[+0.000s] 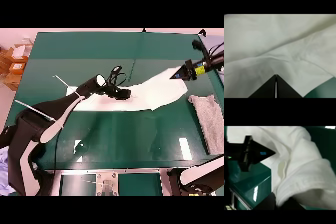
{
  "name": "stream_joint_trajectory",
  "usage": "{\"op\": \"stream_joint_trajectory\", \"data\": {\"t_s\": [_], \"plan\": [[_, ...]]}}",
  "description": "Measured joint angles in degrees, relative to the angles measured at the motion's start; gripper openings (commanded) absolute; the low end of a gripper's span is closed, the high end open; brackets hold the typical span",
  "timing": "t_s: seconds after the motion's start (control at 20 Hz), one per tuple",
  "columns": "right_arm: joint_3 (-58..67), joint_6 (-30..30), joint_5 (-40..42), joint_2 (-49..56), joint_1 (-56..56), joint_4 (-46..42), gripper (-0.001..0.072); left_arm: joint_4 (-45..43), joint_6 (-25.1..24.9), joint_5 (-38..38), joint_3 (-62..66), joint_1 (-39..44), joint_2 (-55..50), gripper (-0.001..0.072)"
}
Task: Fold the shirts.
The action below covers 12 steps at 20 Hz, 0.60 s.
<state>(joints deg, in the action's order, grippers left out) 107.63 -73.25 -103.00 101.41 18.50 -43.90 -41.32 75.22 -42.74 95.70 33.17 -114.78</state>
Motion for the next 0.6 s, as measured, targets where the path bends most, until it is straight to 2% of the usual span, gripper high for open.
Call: {"op": "stream_joint_trajectory", "data": {"t_s": [0.4, 0.6], "plan": [[1.3, -4.9, 1.0, -8.0, -10.9, 4.0, 0.0021, -0.3, 0.3, 2.4, 0.6, 0.9, -1.3, 0.0025], [1.4, -6.8, 3.5, -8.7, -13.5, 4.5, 0.0021, -1.4, -0.2, -2.1, 1.7, -1.2, -0.6, 0.0024]]}}
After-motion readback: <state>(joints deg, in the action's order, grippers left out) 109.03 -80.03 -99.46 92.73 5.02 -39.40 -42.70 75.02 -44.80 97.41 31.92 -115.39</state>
